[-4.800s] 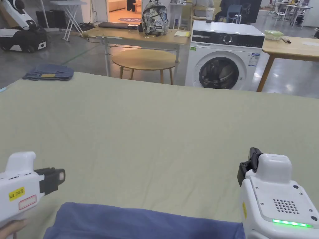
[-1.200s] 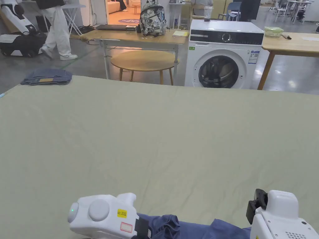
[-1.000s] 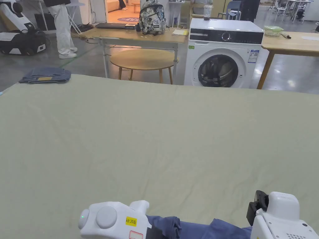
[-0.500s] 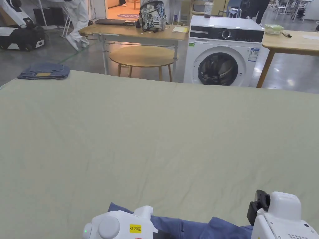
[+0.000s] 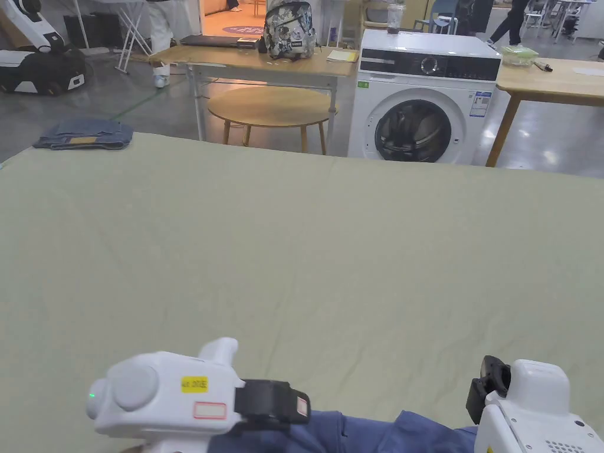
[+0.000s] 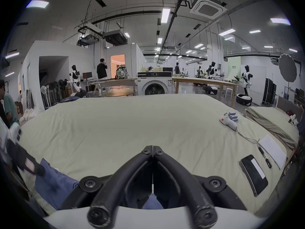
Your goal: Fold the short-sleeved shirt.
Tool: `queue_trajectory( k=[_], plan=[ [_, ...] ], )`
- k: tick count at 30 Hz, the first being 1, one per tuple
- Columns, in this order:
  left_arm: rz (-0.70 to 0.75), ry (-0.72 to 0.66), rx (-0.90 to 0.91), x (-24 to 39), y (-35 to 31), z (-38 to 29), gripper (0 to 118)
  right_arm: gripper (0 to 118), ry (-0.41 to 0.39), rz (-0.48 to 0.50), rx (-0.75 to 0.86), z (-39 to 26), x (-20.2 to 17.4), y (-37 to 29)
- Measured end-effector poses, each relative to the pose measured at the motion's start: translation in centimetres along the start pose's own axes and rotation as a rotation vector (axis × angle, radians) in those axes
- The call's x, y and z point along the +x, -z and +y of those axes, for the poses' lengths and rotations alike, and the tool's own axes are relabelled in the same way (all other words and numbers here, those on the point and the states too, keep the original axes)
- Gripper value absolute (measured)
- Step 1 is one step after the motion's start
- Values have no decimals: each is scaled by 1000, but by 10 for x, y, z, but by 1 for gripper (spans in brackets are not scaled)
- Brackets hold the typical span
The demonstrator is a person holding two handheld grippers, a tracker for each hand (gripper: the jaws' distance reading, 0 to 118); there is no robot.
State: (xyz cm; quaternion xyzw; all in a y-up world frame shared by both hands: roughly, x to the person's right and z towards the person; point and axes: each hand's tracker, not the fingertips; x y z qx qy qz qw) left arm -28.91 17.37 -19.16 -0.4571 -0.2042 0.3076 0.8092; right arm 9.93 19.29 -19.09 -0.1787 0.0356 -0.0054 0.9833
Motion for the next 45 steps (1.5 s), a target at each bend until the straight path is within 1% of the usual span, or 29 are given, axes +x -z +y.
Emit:
queue_trajectory(
  k=[2, 4, 6, 9, 11, 12, 13, 15, 16, 17, 18, 19, 20, 22, 24, 25, 26, 27, 28, 30, 34, 36, 40, 43, 45],
  plan=[
    [21, 5, 46, -9, -29, 7, 75, 0, 1, 2, 3, 1, -1, 1],
    [73, -2, 75, -24, -47, 9, 75, 0, 5, 6, 7, 1, -2, 1],
    [125, -25, 93, -37, -59, 5, 76, 0, 9, 11, 10, 1, -4, 1],
    [138, -77, 78, -76, -62, 0, 76, 0, 12, 20, 14, 1, -7, 1],
    [129, -117, 38, -100, -54, -6, 76, 0, 12, 28, 15, 1, -10, 1],
    [99, -127, 17, -106, -49, -10, 76, 0, 11, 31, 14, 1, -11, 1],
    [65, -144, -11, -127, -38, -12, 76, 0, 9, 34, 14, 1, -12, 2],
    [8, -185, -39, -141, -24, -19, 76, 0, 8, 39, 11, 1, -14, 2],
    [-23, -199, -26, -144, -20, -23, 75, 0, 9, 40, 9, 1, -14, 2],
    [-72, -185, 28, -131, -22, -26, 74, 0, 10, 42, 8, 1, -14, 2],
    [-121, -179, 52, -130, -21, -26, 69, 0, 11, 42, 7, 1, -14, 2],
    [-141, -191, 54, -131, -18, -27, 53, 0, 12, 40, 6, 1, -14, 2],
    [-167, -213, 44, -132, -14, -28, 41, 0, 12, 41, 6, 1, -14, 2],
    [-179, -222, 7, -133, -1, -32, 24, 0, 10, 40, 4, 1, -15, 2],
    [-144, -186, -6, -129, 6, -36, 14, 0, 9, 40, 2, 0, -14, 2],
    [-155, -184, 7, -137, 10, -36, 7, 0, 10, 39, 2, 0, -14, 2],
    [-170, -199, 13, -142, 9, -36, 6, 0, 11, 38, 1, 0, -14, 1],
    [-210, -268, 16, -145, 9, -36, 6, 0, 11, 37, 0, 0, -14, 1],
    [-233, -305, 17, -148, 8, -38, 6, 0, 12, 35, -2, 0, -14, 1],
    [-228, -271, 40, -155, 1, -39, 4, 0, 11, 34, -3, 1, -13, 1],
    [-271, -276, 61, -145, -10, -39, 3, 0, 8, 30, -4, 2, -12, 0],
    [-257, -235, 70, -137, -20, -34, 3, 0, 8, 31, -2, 2, -12, 0],
    [-240, -204, 111, -127, -58, -21, 3, 0, 0, 33, 3, 5, -11, 0],
    [-187, -164, 141, -119, -93, -8, 3, 0, -2, 36, 7, 7, -12, 0],
    [-113, -145, 151, -98, -113, -3, 3, 0, -3, 40, 9, 9, -12, 0]
  ],
)
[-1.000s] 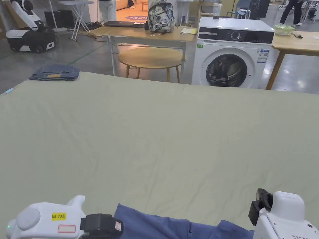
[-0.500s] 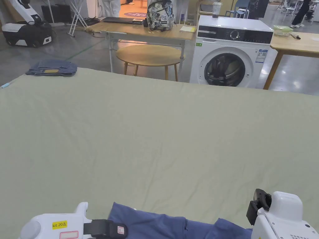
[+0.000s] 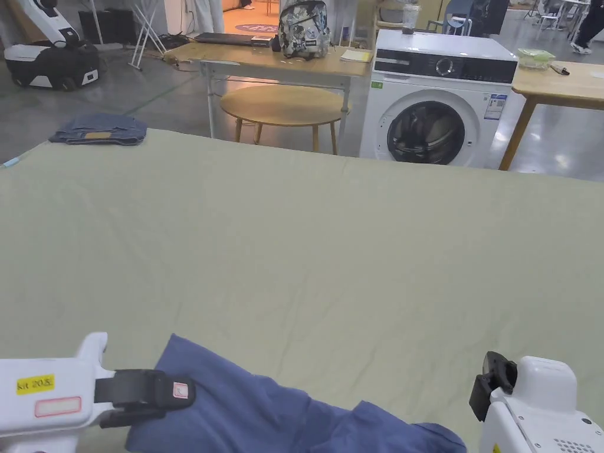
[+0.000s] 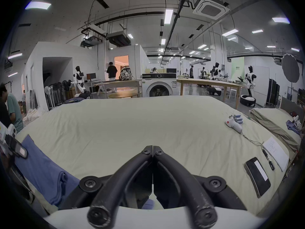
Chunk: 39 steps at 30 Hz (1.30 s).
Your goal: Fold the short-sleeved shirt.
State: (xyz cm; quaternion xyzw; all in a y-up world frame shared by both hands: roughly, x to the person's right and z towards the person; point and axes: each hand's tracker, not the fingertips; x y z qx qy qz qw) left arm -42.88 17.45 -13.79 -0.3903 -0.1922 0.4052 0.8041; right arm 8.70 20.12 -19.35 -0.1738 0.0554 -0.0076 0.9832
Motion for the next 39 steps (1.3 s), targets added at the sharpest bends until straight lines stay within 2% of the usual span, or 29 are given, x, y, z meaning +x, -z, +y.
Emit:
queue_trajectory(
  k=[7, 12, 20, 27, 36, 39],
  plan=[
    [151, 75, -4, 54, -16, 12, 3, 0, 7, 13, 6, 1, -3, 0],
    [123, 112, -44, 92, 9, 5, 3, 0, 12, 14, 1, -1, -2, 0],
    [169, 226, -188, 150, 85, -9, 3, 0, 23, 0, -5, -4, 8, -3],
    [295, 350, -280, 188, 144, -34, 3, 0, 35, -24, -15, -9, 18, -7],
    [382, 368, -398, 190, 242, -79, 4, 0, 51, -43, -29, -13, 26, -11],
    [407, 353, -415, 183, 265, -92, 12, 0, 53, -49, -31, -14, 29, -12]
  ],
)
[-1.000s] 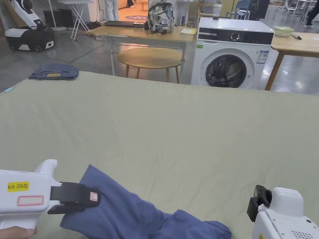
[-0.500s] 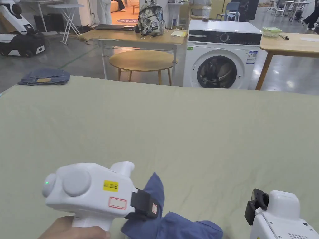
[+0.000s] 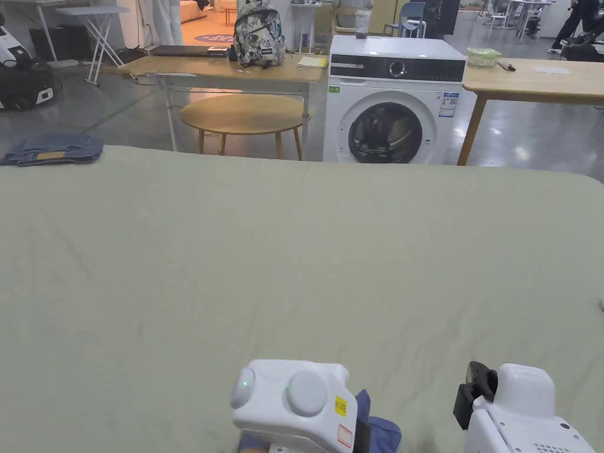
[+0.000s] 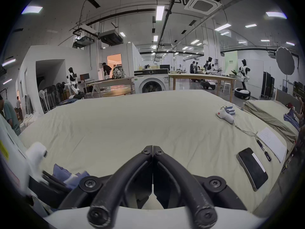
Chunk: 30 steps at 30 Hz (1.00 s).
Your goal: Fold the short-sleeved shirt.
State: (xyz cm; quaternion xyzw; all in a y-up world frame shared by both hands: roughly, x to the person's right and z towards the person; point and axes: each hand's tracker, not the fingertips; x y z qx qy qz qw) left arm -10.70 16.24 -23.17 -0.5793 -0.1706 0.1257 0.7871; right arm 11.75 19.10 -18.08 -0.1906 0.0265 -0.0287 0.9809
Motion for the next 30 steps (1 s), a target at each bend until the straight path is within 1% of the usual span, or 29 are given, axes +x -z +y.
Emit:
queue_trajectory(
  k=[1, 4, 6, 7, 10, 12, 13, 14, 15, 16, 17, 18, 20, 25, 30],
  plan=[
    [1, -6, -2, 0, 6, -1, 22, 0, 1, -2, -1, 0, 1, 0],
    [-38, -29, 2, -2, 11, -6, 31, 0, 2, -5, -1, 0, 3, -1],
    [-110, -45, 9, -2, 5, -7, 60, 0, 0, -7, -1, 0, 4, -1],
    [-158, -48, 6, -3, -1, -7, 72, 0, -1, -7, -1, 0, 4, -2],
    [-198, -59, 25, -6, -25, -7, 73, 0, -3, -6, 3, 1, 6, -3],
    [-257, -60, 58, -12, -43, -8, 73, 0, -2, -4, 10, 2, 7, -5],
    [-270, -63, 78, -18, -51, -6, 69, 0, -2, -5, 14, 3, 7, -5],
    [-274, -69, 97, -22, -57, -7, 58, 0, -1, -4, 16, 3, 7, -6],
    [-285, -83, 134, -27, -63, -9, 45, 0, 0, -3, 19, 4, 8, -7],
    [-291, -89, 163, -32, -65, -9, 25, 0, 1, -3, 21, 5, 8, -7],
    [-287, -93, 164, -39, -62, -8, 13, 0, 2, -4, 24, 5, 8, -7],
    [-281, -100, 162, -41, -57, -7, 7, 0, 3, -3, 25, 5, 8, -7],
    [-278, -130, 144, -46, -41, -10, 2, 0, 6, 0, 27, 6, 7, -8],
    [-370, -163, 37, -39, 13, -22, 0, 0, 5, 5, 29, 6, 3, -7],
    [-320, -153, 10, -31, 51, -37, 0, 0, -5, 9, 24, 5, 1, -7]
  ],
)
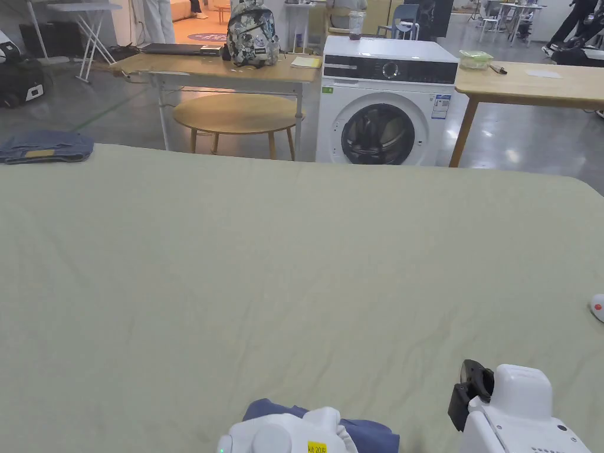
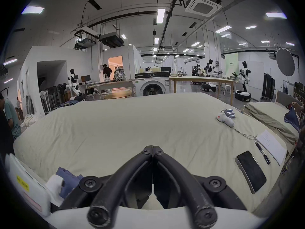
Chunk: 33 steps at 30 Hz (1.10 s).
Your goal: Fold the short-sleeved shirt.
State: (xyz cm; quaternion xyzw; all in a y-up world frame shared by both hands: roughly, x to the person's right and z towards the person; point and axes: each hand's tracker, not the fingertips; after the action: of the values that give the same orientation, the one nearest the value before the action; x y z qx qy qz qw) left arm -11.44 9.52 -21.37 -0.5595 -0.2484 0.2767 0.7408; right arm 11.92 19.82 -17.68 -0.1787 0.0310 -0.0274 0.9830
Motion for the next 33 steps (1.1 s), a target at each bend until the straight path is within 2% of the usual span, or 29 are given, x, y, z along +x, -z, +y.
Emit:
queue_trajectory(
  k=[7, 15, 21, 25, 30, 33],
  plan=[
    [4, 26, 51, -5, -2, -2, 0, 0, -25, 18, 5, 0, -4, -1],
    [9, 39, 48, 2, -11, -1, 0, 0, -74, 88, 17, -7, -31, -5],
    [-10, 69, 140, 4, -75, 4, 0, 0, -113, 150, 11, -15, -50, -12],
    [6, 79, 277, -12, -134, 4, 0, 0, -135, 218, -21, -26, -67, -16],
    [217, 110, 404, -28, -190, -9, 0, 0, -202, 308, -130, -47, -92, -16],
    [235, 41, 422, -55, -205, -12, 0, 0, -255, 366, -200, -62, -104, -11]
  ],
)
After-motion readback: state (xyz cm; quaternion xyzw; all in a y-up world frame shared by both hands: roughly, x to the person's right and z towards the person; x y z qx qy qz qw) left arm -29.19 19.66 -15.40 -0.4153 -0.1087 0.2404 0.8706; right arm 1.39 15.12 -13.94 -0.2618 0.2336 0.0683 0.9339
